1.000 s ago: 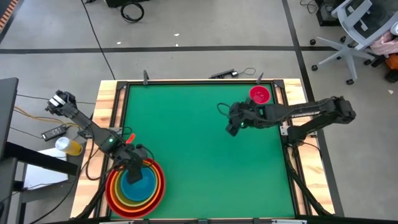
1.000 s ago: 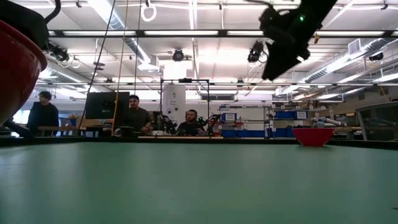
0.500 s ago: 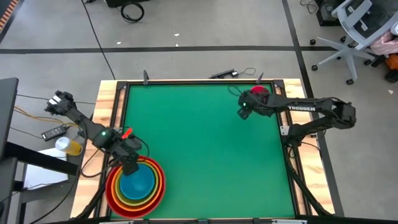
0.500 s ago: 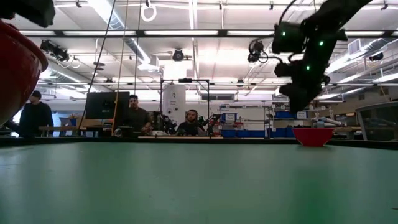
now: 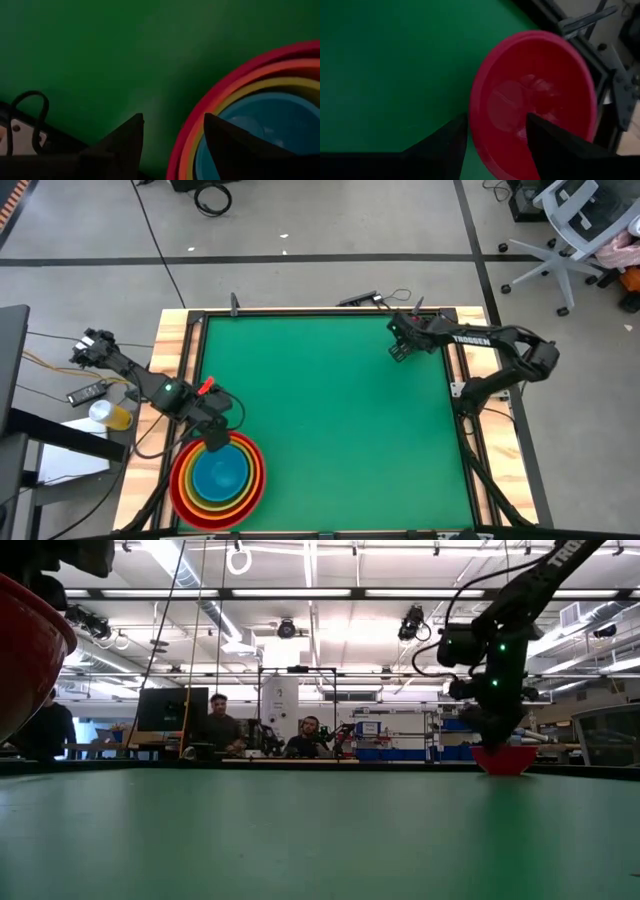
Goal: Nest bowls inside each other
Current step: Stack the pink bowl on top of the blue bowl
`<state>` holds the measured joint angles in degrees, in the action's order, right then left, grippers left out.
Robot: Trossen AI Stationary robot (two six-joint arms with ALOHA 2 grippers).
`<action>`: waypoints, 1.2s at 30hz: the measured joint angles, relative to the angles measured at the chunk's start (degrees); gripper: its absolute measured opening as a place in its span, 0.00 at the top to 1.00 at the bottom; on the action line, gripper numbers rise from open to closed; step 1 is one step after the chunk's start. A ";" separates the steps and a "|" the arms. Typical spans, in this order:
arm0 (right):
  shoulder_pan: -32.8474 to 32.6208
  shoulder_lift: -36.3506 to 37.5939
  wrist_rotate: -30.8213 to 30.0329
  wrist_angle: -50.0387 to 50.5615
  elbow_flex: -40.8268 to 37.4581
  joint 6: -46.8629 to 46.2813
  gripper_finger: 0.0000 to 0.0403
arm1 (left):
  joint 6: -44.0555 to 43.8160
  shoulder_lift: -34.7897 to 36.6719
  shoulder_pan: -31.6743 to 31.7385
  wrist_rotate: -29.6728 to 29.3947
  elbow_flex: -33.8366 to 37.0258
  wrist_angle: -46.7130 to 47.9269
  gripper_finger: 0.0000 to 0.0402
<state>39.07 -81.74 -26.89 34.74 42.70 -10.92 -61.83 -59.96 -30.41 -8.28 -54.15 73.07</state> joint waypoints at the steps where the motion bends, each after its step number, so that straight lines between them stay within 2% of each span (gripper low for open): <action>1: 0.44 -0.57 0.72 -0.22 0.00 0.32 0.50 | 0.14 0.00 0.13 -0.38 -0.01 -0.02 0.48; 11: 4.18 -6.32 2.66 -3.90 0.00 1.53 0.69 | 1.20 0.00 0.74 -5.81 -0.02 -2.51 0.48; 15: 4.37 -8.11 3.91 -4.21 0.00 -0.94 0.80 | 8.58 0.00 1.65 -13.49 0.00 -7.07 0.48; 17: 3.72 -8.20 4.30 -4.35 0.00 -3.88 0.86 | 15.69 0.00 4.06 -14.16 0.00 -11.03 0.48; 20: 1.48 -7.50 3.63 -6.63 0.06 -9.11 0.95 | 27.19 -0.06 10.81 -10.17 0.00 -17.34 0.49; 23: -2.51 -6.26 4.33 -7.46 0.09 -13.22 0.96 | 37.78 -1.02 19.79 -6.74 0.00 -25.30 0.51; 28: -10.27 -1.73 4.92 -3.20 0.09 -17.89 0.95 | 50.50 -4.40 32.11 1.69 0.00 -34.51 0.55; 32: -18.35 2.80 4.69 0.46 0.09 -21.95 0.96 | 58.75 -9.17 38.24 7.10 0.03 -41.14 0.57; 36: -26.71 6.67 4.67 1.05 0.09 -25.98 0.96 | 63.23 -15.22 41.11 13.95 0.03 -48.83 0.57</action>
<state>12.36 -75.07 -22.21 35.78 42.78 -36.90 1.40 -75.18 10.69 5.68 -54.13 24.24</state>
